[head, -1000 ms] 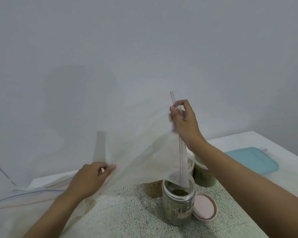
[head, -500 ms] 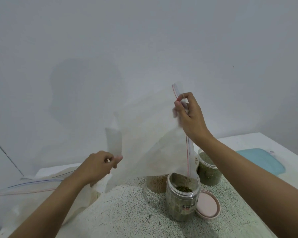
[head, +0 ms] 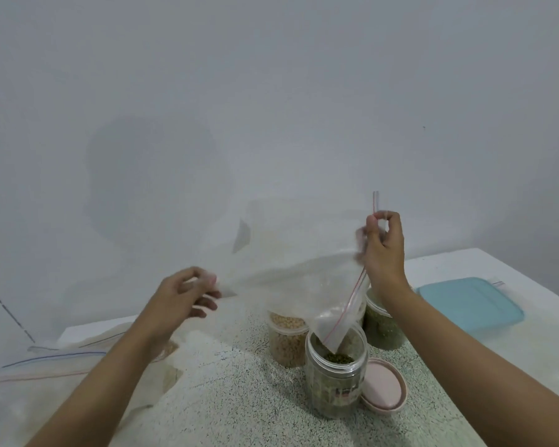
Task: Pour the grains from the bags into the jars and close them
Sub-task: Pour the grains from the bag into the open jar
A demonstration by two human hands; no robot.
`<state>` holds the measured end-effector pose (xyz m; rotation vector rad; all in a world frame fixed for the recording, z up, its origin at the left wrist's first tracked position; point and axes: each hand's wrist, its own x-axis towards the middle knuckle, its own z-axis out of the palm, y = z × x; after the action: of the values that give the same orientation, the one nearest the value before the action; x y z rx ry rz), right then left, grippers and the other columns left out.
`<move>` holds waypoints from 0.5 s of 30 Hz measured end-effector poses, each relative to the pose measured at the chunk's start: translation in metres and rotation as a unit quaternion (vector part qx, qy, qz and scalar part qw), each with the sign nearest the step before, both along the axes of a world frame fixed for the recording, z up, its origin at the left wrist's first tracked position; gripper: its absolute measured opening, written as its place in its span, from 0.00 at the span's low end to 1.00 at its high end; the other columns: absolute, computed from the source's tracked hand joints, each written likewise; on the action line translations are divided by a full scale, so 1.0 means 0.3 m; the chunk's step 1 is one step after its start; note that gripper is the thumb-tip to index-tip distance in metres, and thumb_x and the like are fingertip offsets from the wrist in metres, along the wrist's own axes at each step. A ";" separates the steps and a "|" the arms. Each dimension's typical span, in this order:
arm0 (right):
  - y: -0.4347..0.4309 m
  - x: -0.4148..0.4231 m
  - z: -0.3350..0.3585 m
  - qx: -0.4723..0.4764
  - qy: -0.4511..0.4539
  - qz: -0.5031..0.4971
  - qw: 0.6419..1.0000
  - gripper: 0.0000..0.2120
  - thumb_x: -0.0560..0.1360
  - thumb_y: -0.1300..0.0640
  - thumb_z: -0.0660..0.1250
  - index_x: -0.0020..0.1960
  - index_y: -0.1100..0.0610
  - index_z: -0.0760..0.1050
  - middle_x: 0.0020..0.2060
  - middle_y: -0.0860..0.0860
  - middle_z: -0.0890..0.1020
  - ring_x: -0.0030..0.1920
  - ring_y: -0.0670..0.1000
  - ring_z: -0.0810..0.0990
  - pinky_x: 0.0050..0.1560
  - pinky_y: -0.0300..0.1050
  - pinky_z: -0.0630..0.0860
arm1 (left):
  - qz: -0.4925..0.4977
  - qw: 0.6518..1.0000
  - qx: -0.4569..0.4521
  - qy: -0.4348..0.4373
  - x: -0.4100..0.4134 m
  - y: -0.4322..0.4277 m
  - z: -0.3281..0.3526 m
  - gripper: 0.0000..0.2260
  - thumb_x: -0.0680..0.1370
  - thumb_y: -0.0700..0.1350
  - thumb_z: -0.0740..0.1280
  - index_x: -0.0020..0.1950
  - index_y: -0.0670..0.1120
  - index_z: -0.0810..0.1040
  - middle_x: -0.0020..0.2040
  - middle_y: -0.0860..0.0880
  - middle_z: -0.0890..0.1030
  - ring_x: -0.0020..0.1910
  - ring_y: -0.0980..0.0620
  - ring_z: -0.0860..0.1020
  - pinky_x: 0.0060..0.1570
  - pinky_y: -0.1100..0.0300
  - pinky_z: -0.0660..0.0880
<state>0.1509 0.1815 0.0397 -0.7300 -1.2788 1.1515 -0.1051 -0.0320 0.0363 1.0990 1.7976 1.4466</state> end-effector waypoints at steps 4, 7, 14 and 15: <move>-0.002 0.011 -0.068 -0.052 -0.013 -0.056 0.997 0.07 0.86 0.46 0.53 0.51 0.42 0.67 0.40 0.51 0.72 0.34 0.48 0.70 0.33 0.45 0.68 | 0.008 0.988 0.125 -0.091 0.063 0.006 0.152 0.14 0.74 0.52 0.72 0.49 0.42 0.81 0.44 0.46 0.82 0.43 0.49 0.81 0.45 0.57 0.78; -0.013 0.007 -0.106 -0.074 -0.015 -0.082 0.994 0.09 0.87 0.44 0.50 0.52 0.45 0.65 0.39 0.51 0.70 0.35 0.50 0.70 0.37 0.45 0.68 | -0.035 0.973 0.168 -0.157 0.112 0.016 0.247 0.13 0.68 0.52 0.78 0.46 0.46 0.86 0.43 0.48 0.83 0.43 0.49 0.83 0.43 0.60 0.81; -0.028 0.006 -0.147 -0.091 0.020 -0.104 0.990 0.11 0.87 0.45 0.49 0.56 0.51 0.65 0.46 0.50 0.74 0.45 0.49 0.74 0.42 0.44 0.70 | -0.036 0.976 0.199 -0.074 0.172 0.036 0.365 0.08 0.72 0.49 0.72 0.44 0.46 0.88 0.38 0.46 0.83 0.38 0.49 0.82 0.44 0.58 0.81; -0.029 0.008 -0.148 -0.091 0.025 -0.102 0.990 0.11 0.87 0.45 0.50 0.56 0.50 0.65 0.47 0.50 0.75 0.45 0.49 0.74 0.43 0.44 0.70 | -0.014 0.981 0.195 -0.011 0.168 0.035 0.368 0.08 0.73 0.49 0.73 0.45 0.47 0.89 0.37 0.46 0.83 0.37 0.49 0.81 0.45 0.57 0.81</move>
<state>0.1534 0.1729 -0.0048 -0.9398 -1.0398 1.1198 -0.0547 -0.0214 0.1467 1.2837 1.5094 1.8369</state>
